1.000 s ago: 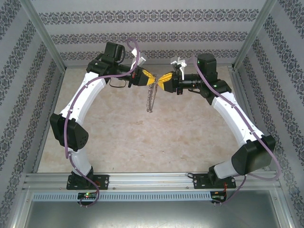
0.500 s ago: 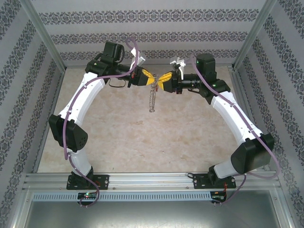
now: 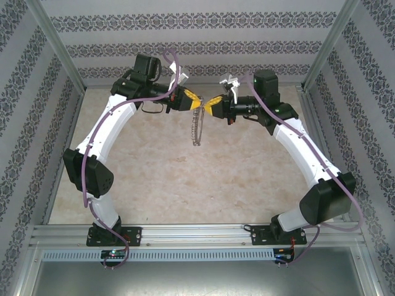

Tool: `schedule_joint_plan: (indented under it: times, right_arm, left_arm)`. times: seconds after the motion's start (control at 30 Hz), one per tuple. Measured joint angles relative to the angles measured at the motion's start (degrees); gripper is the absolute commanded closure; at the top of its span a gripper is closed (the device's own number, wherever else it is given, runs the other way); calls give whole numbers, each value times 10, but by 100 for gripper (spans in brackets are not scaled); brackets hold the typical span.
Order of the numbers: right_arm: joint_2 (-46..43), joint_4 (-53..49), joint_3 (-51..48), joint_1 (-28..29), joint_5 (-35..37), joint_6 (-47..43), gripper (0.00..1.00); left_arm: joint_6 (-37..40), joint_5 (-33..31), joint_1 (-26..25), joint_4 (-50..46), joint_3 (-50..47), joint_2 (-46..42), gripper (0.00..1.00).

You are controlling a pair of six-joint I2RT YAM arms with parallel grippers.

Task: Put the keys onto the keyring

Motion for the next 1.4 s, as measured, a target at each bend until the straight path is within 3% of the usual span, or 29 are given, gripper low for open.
schedule_joint_plan:
  times: [0.43,0.5,0.57,0.67,1.0,1.2,1.4]
  right_arm:
    - [-1,-21,-9,73,163,-57,100]
    - [0,-21,-8,73,168,-57,88]
    - [1,-21,-7,73,168,-58,68]
    - [2,-23,-7,73,154,-52,60]
    - [-64,36,-60,-33,69,35,62]
    - [-65,70,-47,-33,47,69,70]
    - [-34,89,-28,-33,33,85,63]
  left_arm:
    - [-36,-8,7,30,-37,-8,100]
    - [-39,-12,7,34,-38,-8,100]
    - [-42,-13,7,41,-40,-9,100]
    - [-45,-14,6,57,-44,-10,100]
    - [-62,-8,-4,94,-56,-25,100]
    - [-77,-8,-4,119,-68,-31,100]
    - [-88,-8,-4,131,-71,-31,100]
